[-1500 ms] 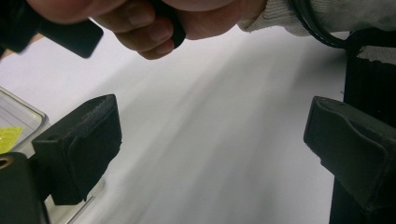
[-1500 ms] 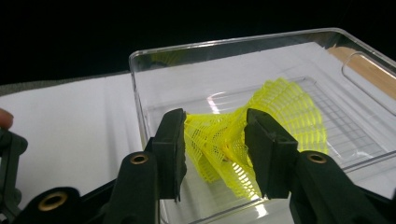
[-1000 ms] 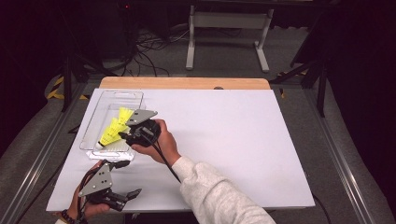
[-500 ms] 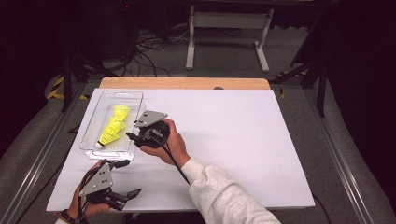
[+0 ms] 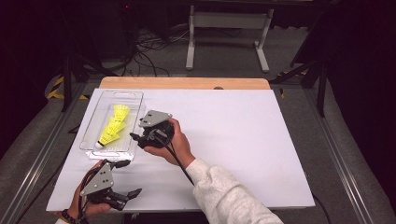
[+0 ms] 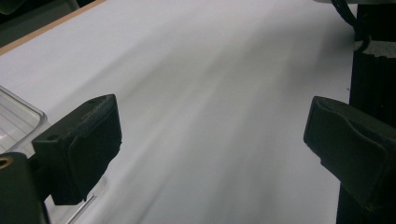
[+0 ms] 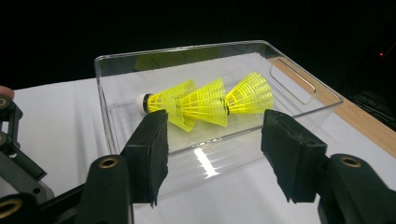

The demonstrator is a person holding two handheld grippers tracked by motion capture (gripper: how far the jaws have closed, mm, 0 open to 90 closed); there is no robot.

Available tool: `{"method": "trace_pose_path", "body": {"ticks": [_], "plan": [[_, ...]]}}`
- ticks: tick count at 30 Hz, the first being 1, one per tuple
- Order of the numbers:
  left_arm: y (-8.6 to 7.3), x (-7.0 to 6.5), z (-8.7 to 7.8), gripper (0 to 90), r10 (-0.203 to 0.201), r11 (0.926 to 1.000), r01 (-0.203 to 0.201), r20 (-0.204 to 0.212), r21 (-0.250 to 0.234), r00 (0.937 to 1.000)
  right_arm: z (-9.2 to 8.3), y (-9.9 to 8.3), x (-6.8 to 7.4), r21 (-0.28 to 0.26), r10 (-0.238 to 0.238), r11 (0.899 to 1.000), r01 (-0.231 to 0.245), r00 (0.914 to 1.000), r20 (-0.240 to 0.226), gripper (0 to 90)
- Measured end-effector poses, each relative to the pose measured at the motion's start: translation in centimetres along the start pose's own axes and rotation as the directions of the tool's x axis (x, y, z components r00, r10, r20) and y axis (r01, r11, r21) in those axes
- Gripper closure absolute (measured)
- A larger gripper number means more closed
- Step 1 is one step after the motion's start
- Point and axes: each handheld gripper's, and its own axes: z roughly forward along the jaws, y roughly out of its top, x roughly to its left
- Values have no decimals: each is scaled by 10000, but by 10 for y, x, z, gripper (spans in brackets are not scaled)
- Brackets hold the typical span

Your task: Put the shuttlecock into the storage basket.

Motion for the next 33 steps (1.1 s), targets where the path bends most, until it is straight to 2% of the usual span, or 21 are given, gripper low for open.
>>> {"method": "trace_pose_path", "body": {"ticks": [8, 10, 20, 33], "plan": [[0, 0, 0, 49, -28, 10000, 28, 4, -20, 10000, -3, -2, 1, -201, -104, 9997, 108, 9998, 166, 329], [0, 0, 0, 49, -20, 10000, 20, -2, 2, 10000, -3, -3, 1, -149, -122, 9998, 125, 9997, 204, 326], [0, 0, 0, 50, -11, 10000, 11, -19, 33, 10000, -4, -11, 2, -68, -154, 9999, 157, 9987, 490, 189], [0, 0, -1, 49, -7, 10000, 7, -66, 21, 10000, -10, -14, 7, -5, -637, 9980, 639, 9962, 595, 153]]}}
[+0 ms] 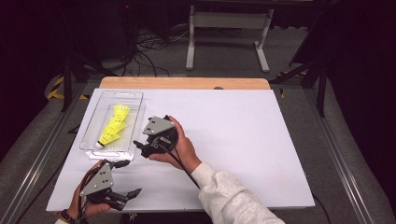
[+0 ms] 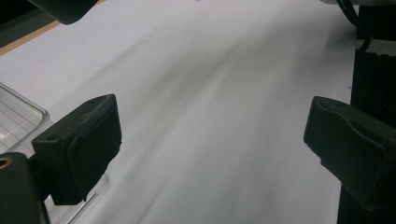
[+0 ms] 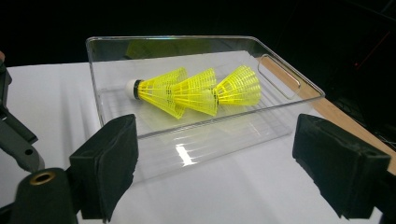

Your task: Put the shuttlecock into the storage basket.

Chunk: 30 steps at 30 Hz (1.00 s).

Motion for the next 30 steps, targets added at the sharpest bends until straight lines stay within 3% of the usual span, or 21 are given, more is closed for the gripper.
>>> {"method": "trace_pose_path", "body": {"ticks": [20, 30], "plan": [[0, 0, -1, 46, -37, 10000, 36, -69, -42, 10000, -23, -6, -7, -77, -355, 9993, 359, 9980, 515, 155], [1, 1, 0, 44, -27, 10000, 27, -110, -12, 9999, -37, -11, -12, -61, -299, 9995, 304, 9969, 729, 155]]}}
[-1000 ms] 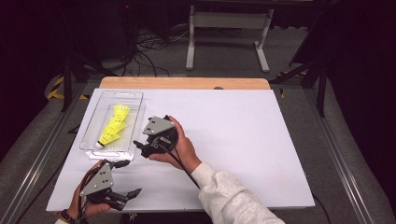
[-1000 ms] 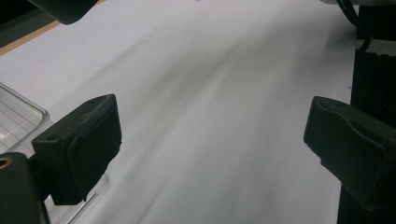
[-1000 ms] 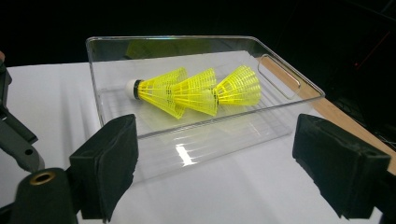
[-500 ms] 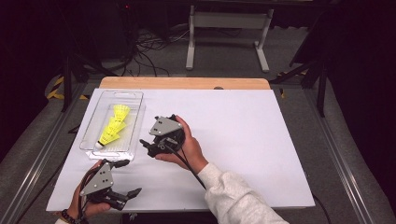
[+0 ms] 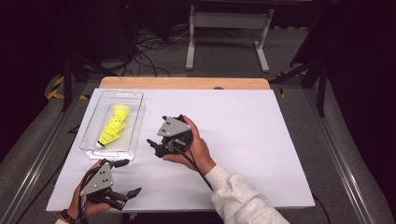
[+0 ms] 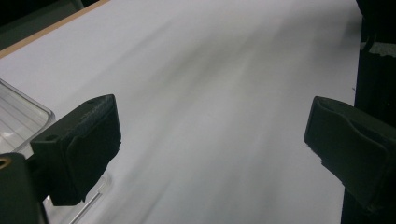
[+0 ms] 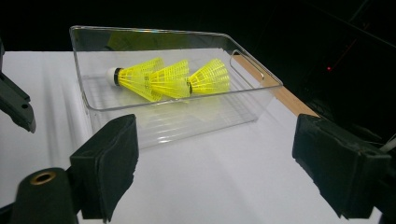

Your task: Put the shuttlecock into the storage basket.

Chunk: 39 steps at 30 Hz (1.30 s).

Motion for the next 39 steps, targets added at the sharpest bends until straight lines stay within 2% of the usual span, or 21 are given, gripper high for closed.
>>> {"method": "trace_pose_path", "body": {"ticks": [13, 22, 32, 39], "plan": [[0, 1, 0, 43, 49, 10000, -49, -32, 32, 10000, -20, -11, -13, -81, 237, 9997, -235, 9995, 232, 152], [0, 1, 0, 42, 82, 10000, -82, -42, 33, 10000, -31, -15, -22, -49, 217, 9998, -215, 9983, 549, 143], [1, 1, 0, 41, 87, 10000, -87, -75, 27, 9999, -41, -28, -24, 133, 78, 9999, -90, 9963, 858, 145], [1, 1, 1, 40, 111, 9999, -110, -59, 64, 9999, -51, -32, -24, 39, -18, 10000, 14, 9949, 1004, 145]]}}
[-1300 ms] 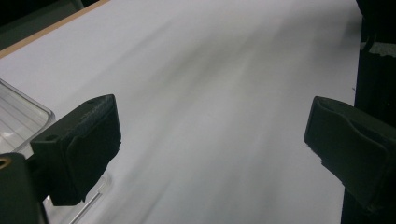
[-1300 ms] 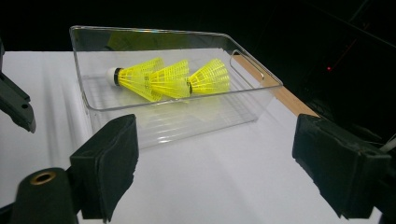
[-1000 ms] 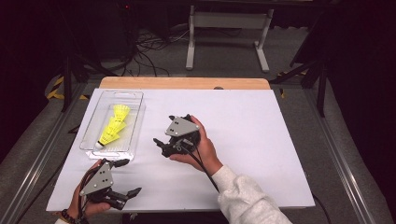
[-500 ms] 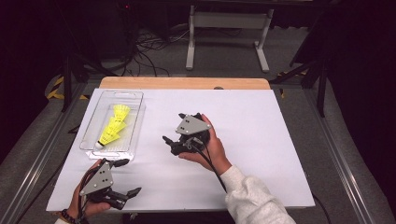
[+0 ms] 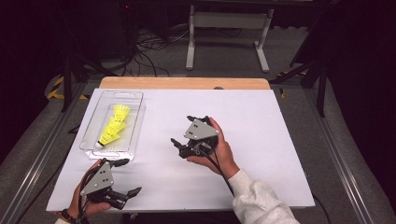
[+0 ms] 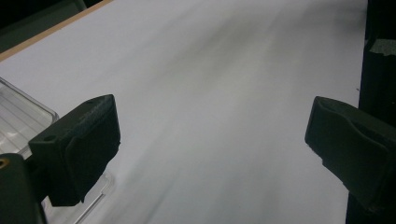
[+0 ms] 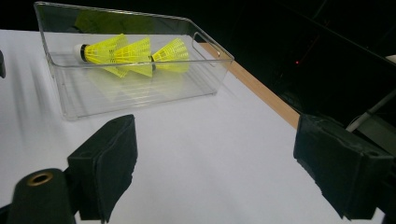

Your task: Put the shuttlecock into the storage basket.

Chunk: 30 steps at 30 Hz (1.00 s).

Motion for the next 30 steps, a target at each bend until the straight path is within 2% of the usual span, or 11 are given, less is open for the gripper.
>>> {"method": "trace_pose_path", "body": {"ticks": [8, 14, 24, 30], "plan": [[0, 0, 0, 40, -16, 10000, 16, -21, -14, 10000, -8, -5, -1, -2, -161, 9999, 162, 9997, 183, 145], [0, 0, 0, 40, 3, 10000, -3, -34, -1, 10000, -14, -11, -3, -28, -56, 10000, 56, 9997, 231, 144], [0, 0, 0, 40, -5, 10000, 5, -48, 10, 10000, -26, -17, -6, 18, -203, 9998, 203, 9990, 390, 142], [1, 0, 1, 40, -6, 10000, 6, -17, 13, 10000, -32, -23, -11, 77, -132, 9999, 128, 9985, 531, 141]]}}
